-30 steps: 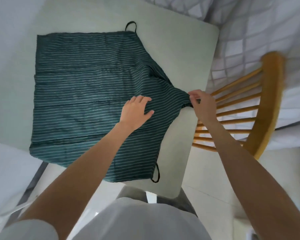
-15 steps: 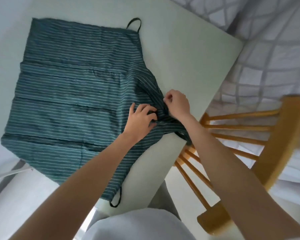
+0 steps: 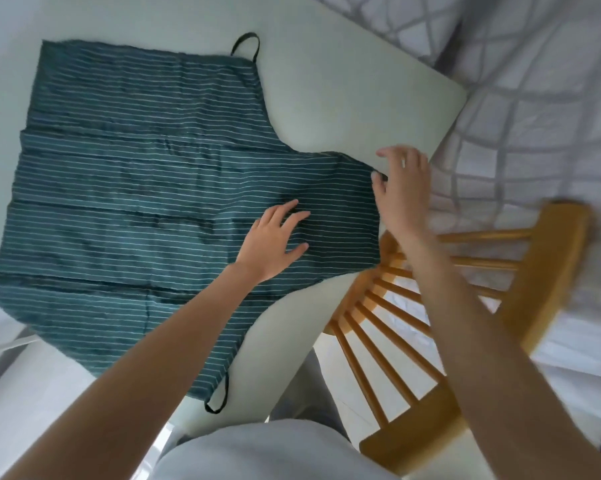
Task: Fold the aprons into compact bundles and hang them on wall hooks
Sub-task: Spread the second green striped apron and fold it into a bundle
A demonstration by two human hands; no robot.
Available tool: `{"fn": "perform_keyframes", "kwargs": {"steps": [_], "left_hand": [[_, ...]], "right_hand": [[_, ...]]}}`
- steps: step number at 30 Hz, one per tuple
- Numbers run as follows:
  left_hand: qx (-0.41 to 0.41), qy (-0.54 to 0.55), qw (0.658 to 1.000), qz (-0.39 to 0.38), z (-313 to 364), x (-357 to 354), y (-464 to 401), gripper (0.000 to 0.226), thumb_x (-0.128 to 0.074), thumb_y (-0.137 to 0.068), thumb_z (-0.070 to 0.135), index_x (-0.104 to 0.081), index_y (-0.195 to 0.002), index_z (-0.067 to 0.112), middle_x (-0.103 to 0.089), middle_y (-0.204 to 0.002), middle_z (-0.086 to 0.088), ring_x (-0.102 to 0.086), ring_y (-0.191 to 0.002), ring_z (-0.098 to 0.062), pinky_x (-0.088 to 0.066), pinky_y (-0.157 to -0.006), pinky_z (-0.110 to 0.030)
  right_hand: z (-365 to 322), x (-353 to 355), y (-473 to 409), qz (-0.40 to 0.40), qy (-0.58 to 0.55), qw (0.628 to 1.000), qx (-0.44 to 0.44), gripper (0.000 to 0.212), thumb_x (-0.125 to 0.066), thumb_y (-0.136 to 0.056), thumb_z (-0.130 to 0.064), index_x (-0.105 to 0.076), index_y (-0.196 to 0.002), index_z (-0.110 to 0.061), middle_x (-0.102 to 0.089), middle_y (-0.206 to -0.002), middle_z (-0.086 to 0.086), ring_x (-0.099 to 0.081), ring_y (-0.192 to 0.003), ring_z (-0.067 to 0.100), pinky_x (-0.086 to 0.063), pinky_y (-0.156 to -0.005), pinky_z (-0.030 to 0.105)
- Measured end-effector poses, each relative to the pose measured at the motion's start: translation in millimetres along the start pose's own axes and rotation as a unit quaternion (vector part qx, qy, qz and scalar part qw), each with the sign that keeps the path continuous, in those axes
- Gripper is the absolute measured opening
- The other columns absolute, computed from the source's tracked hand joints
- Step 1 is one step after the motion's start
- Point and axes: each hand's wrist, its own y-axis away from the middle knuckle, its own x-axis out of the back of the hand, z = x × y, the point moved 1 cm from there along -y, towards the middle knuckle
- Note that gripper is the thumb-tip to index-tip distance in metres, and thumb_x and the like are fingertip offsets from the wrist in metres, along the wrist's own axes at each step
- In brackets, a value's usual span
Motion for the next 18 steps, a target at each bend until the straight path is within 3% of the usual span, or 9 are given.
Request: {"fn": "perform_keyframes", "kwargs": {"steps": [2,4,6,9,11,13,15,18], "left_hand": [[0.026,-0.044,0.999,-0.014,0.0,-4.5,-3.1,0.072,-0.055,-0.084,0.056,-0.025,-0.145,0.032,-0.012,-0.157,-0.001,-0.007,-0.144,-0.025,-0.009,-0.115,-0.049],[0.048,-0.068,0.995,-0.051,3.1,-12.2,-6.9,0.083,-0.054,-0.08,0.064,-0.014,-0.147,0.036,0.001,-0.158,0.0,0.006,-0.145,-0.026,0.004,-0.112,-0.055],[0.057,-0.068,0.993,-0.075,5.8,-19.6,-10.0,0.089,-0.052,-0.078,0.068,-0.006,-0.148,0.038,0.008,-0.158,0.002,0.014,-0.144,-0.026,0.008,-0.109,-0.059],[0.045,-0.064,0.993,-0.083,12.0,-22.3,-17.5,0.089,-0.051,-0.077,0.071,-0.004,-0.147,0.04,0.009,-0.158,0.006,0.017,-0.143,-0.026,0.007,-0.107,-0.064],[0.031,-0.064,0.993,-0.091,18.3,-23.0,-22.0,0.087,-0.047,-0.079,0.071,-0.005,-0.147,0.04,0.008,-0.158,0.007,0.016,-0.143,-0.026,0.006,-0.107,-0.064],[0.022,-0.046,0.995,-0.085,22.4,-22.7,-24.2,0.082,-0.044,-0.081,0.07,-0.008,-0.148,0.039,0.004,-0.158,0.006,0.013,-0.144,-0.025,0.005,-0.109,-0.062],[0.01,-0.009,0.998,-0.064,19.9,-20.8,-21.1,0.075,-0.044,-0.085,0.065,-0.014,-0.148,0.037,-0.003,-0.158,0.005,0.006,-0.145,-0.024,0.002,-0.112,-0.059],[-0.013,0.037,0.999,-0.028,1.9,-14.2,-5.5,0.066,-0.052,-0.088,0.051,-0.027,-0.146,0.031,-0.016,-0.156,0.0,-0.005,-0.145,-0.024,-0.013,-0.116,-0.052]], "right_hand": [[1.4,-8.0,43.6,0.0,-0.032,0.992,-0.126,0.034,-0.051,-0.093,-0.038,-0.053,-0.115,-0.012,-0.056,-0.115,0.008,-0.051,-0.108,0.022,-0.047,-0.091,0.035],[5.3,-23.5,86.2,-0.049,-0.068,0.961,-0.263,0.048,-0.046,-0.09,-0.056,-0.053,-0.112,-0.013,-0.059,-0.108,0.005,-0.055,-0.1,0.019,-0.051,-0.086,0.035],[7.6,-36.9,120.8,-0.081,-0.17,0.928,-0.321,0.052,-0.046,-0.086,-0.062,-0.058,-0.104,-0.014,-0.064,-0.099,0.002,-0.06,-0.093,0.017,-0.053,-0.085,0.039],[1.3,-32.6,142.6,-0.07,-0.282,0.913,-0.288,0.027,-0.054,-0.092,-0.038,-0.06,-0.103,-0.014,-0.063,-0.098,-0.003,-0.059,-0.094,0.014,-0.052,-0.085,0.033],[-3.1,-18.7,143.2,-0.029,-0.276,0.924,-0.262,0.02,-0.052,-0.094,-0.033,-0.057,-0.098,-0.014,-0.061,-0.088,-0.006,-0.061,-0.084,0.013,-0.05,-0.071,0.02],[1.4,-13.4,142.7,-0.005,-0.214,0.942,-0.257,0.027,-0.05,-0.095,-0.038,-0.056,-0.095,-0.012,-0.062,-0.081,-0.004,-0.063,-0.075,0.015,-0.046,-0.062,0.017],[10.6,-14.1,144.7,-0.051,-0.095,0.958,-0.267,0.037,-0.045,-0.094,-0.048,-0.055,-0.103,-0.014,-0.065,-0.09,0.002,-0.064,-0.083,0.019,-0.048,-0.07,0.024],[19.3,-18.2,152.0,-0.136,0.004,0.95,-0.282,0.051,-0.047,-0.093,-0.049,-0.043,-0.129,-0.014,-0.055,-0.126,0.01,-0.05,-0.117,0.029,-0.041,-0.098,0.041]]}}
